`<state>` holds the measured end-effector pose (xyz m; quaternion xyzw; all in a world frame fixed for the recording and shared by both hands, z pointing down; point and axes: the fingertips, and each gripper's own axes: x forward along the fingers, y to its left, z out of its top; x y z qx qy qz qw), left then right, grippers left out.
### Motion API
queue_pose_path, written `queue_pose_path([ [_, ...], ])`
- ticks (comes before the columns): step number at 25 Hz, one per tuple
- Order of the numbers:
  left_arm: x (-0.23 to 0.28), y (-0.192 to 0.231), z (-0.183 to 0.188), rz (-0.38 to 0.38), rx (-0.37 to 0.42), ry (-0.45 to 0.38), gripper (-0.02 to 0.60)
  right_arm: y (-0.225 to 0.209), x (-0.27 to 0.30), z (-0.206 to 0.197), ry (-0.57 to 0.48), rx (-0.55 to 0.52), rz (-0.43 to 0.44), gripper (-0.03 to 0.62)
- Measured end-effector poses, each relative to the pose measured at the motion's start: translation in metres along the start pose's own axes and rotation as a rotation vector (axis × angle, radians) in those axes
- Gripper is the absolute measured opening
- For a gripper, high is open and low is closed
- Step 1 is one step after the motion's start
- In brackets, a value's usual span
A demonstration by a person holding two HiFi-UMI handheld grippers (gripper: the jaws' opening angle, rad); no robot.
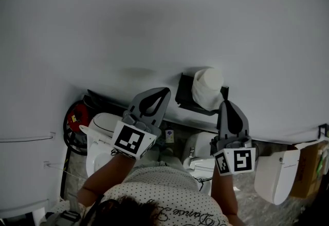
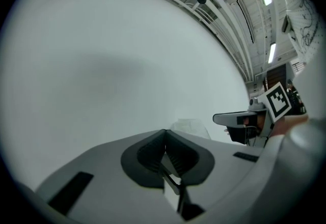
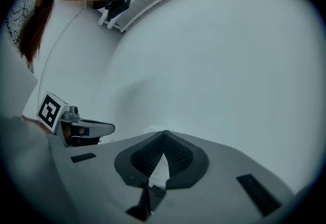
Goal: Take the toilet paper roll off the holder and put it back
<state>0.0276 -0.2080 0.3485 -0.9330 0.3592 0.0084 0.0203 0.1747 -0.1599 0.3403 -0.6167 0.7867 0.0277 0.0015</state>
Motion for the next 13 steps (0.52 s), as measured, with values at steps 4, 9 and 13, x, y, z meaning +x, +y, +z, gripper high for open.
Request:
queue_pose_path([
  [4,0.0009,-0.002,-0.0016,-0.006,0.004,-0.001,0.005,-0.0008,-0.0018,0.0002,0.0,0.005,-0.011,0.011],
  [9,0.0024,-0.0059,0.0021,-0.016,0.009,-0.007,0.005,-0.0032,-0.006,-0.0004,0.007,0.019,-0.024,0.009],
  [13,0.0037,-0.0087,0.0025,-0.023,-0.001,-0.003,0.004,-0.0032,-0.007,-0.0017,0.013,0.038,-0.024,0.009],
])
